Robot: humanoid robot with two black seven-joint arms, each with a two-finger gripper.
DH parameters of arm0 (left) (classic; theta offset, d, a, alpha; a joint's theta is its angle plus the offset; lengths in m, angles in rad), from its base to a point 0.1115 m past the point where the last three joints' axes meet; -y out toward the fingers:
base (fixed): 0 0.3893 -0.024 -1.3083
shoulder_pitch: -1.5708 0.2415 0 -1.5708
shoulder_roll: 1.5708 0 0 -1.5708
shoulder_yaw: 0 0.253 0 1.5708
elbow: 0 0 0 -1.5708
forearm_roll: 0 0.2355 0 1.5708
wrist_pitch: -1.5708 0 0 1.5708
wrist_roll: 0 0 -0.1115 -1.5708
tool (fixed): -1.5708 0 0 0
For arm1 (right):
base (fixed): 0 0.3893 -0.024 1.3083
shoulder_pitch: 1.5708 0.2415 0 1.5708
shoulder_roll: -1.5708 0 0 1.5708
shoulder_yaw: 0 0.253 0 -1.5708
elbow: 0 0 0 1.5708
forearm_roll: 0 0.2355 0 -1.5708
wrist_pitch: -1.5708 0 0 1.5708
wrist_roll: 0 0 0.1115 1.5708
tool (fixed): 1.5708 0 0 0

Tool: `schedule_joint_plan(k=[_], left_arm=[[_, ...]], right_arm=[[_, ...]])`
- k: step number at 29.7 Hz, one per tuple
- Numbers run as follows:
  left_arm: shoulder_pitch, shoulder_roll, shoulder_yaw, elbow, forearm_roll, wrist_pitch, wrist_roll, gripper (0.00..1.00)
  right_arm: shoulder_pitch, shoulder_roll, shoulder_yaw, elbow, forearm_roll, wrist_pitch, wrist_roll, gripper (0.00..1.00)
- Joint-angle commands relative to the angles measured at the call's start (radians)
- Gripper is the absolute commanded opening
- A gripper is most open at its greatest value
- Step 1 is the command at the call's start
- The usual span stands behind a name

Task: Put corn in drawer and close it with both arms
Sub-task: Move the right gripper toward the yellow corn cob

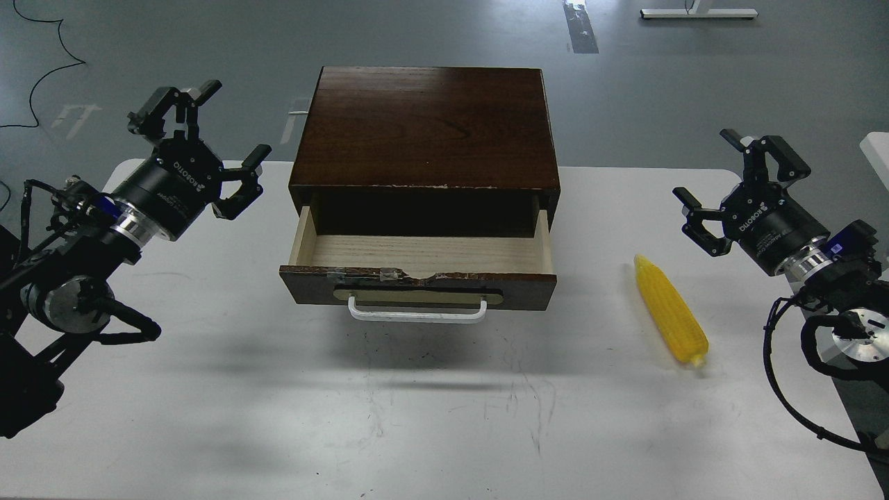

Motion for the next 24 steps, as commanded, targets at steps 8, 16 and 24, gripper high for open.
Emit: schedule_joint_plan(k=[8,16,24], left_arm=[[0.002,-0.003,0.003,0.006,0.002,0.016,-0.003,1.0],[-0.049,0.01,0.02,0.069,0.043,-0.121,-0.003,1.0],[-0.053,0.009,0.005,0.055,0.089,-0.139,-0.135,1.0]], right_arm=[[0.0,-0.008,0.01,0.0,-0.001,0.0,0.0,1.0],[0.035,-0.048,0.006,0.005,-0.027,0.0,0.0,1.0],[0.267,-0.275,-0.003,0.058,-0.486,0.0,0.0,1.0]])
